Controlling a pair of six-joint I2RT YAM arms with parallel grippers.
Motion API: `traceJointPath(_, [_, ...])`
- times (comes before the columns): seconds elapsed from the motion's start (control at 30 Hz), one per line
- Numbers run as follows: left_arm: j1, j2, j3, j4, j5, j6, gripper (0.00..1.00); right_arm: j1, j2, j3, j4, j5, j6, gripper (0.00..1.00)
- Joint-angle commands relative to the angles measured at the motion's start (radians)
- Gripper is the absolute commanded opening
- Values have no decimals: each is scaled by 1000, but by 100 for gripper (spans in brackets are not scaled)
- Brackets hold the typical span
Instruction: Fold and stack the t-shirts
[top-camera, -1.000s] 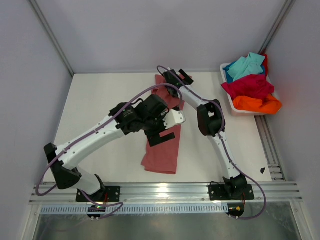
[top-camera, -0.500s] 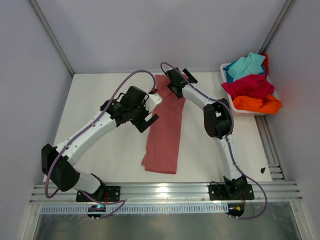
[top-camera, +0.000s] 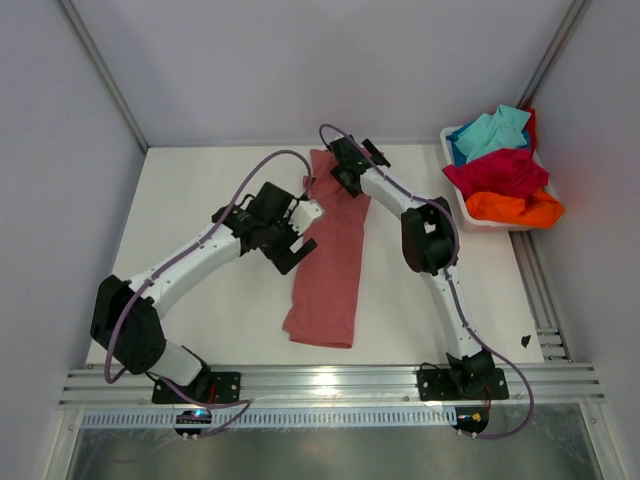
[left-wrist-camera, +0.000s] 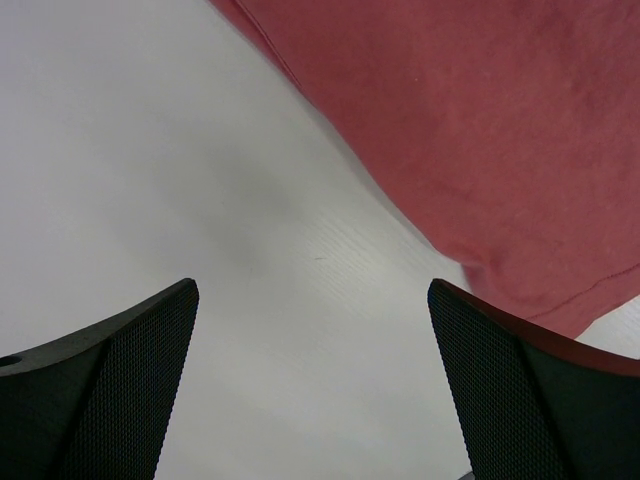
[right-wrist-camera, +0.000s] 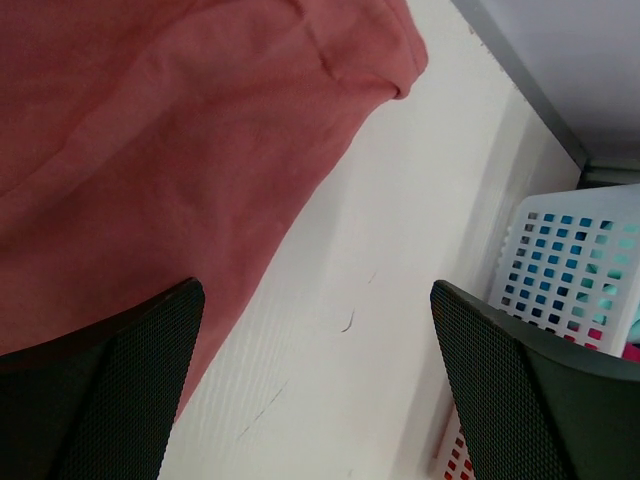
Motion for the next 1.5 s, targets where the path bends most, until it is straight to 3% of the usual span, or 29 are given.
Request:
traceJointPath(0.0, [1,-19,-20,57,37,-26,99,-1,20,41,-17,-23,28,99])
traceJointPath(0.33, [-2,44,-40,-12,252,24,99,17,86,124,-97,-66,17,99])
traceJointPath(0.67, [-179,138,-104,40,143,104,99,26,160,234,-111,-26,10,99])
traceJointPath(0.97, [-300,201,-40,75,92,83,99,26,158,221,-82,-12,-7,99])
traceJointPath(1.47, [-456,389,11,124,120,72,99,26,151,218,-80,-6,-6,99])
